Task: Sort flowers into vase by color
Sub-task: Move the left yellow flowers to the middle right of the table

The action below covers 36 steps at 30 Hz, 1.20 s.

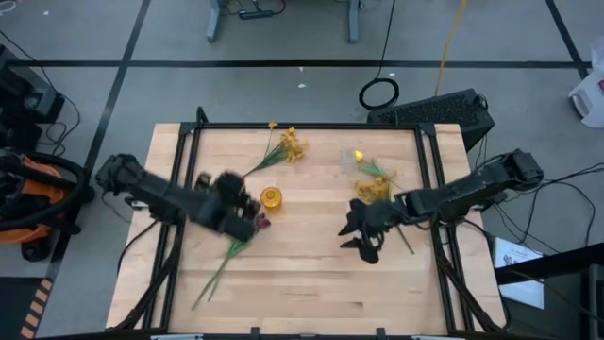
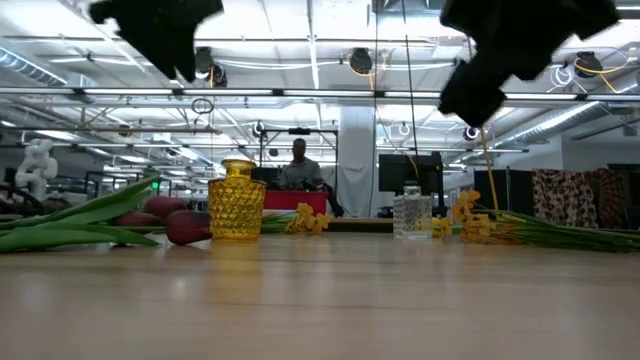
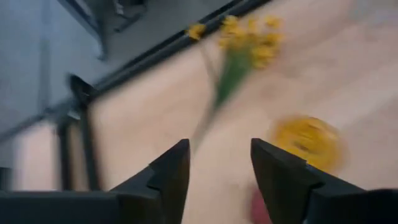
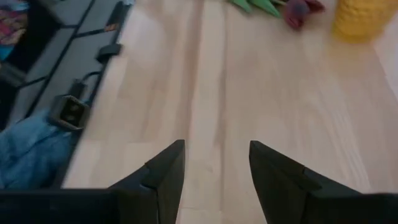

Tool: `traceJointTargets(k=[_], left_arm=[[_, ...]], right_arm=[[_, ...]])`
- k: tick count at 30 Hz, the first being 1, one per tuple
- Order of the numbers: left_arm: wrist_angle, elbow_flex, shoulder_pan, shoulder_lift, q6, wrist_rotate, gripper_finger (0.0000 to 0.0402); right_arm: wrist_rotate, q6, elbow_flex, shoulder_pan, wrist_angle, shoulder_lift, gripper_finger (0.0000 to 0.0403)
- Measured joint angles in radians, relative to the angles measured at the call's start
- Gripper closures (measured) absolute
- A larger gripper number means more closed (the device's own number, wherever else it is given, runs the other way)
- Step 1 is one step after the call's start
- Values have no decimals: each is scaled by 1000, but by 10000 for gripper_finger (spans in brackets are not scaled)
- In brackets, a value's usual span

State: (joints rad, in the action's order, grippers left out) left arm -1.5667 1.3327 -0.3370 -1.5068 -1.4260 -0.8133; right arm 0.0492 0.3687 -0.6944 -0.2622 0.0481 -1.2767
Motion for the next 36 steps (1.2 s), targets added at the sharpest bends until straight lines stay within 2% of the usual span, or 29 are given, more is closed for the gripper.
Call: traceJointTargets(k=[2, 7, 11, 14, 18, 24, 30, 36], left_arm=[[36, 0, 109, 24, 169, 6, 244], [253, -15, 371, 52, 605, 153, 261], [455, -59, 524, 38, 849, 251, 250], [646, -138, 612, 33, 989, 300, 225], [815, -242, 718, 35, 1100, 386, 183], [1004, -411, 828, 34, 1226, 598, 150], [1123, -541, 848, 34, 1325, 635, 147], [1167, -594, 847, 34, 1374, 637, 149]], right_arm=[[-68, 28, 49, -35, -41, 1, 232], [-203, 75, 93, -99, -78, -6, 232], [-244, 78, 95, -135, -109, -10, 232], [-261, 81, 96, -161, -116, -10, 232], [-261, 78, 96, -190, -117, -11, 232], [-265, 45, 96, -221, -118, -11, 232], [-317, 20, 96, -233, -129, -11, 232], [-403, 17, 96, -242, -159, -11, 232]])
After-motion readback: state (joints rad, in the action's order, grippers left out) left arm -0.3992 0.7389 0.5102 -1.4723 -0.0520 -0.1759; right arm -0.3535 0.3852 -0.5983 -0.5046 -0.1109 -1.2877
